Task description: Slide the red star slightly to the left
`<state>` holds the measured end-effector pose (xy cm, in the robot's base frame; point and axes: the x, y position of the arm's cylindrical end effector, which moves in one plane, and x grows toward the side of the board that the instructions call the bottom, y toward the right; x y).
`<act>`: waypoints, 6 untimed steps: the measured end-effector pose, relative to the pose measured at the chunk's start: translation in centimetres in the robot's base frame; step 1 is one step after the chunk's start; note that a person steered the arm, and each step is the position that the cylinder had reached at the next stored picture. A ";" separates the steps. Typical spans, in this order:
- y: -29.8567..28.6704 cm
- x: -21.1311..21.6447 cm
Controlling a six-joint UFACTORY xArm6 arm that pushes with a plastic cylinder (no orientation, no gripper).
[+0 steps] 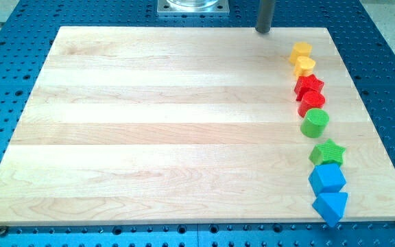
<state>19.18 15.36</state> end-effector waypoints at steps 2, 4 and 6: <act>1.7 0.0; 13.1 5.3; 8.8 18.3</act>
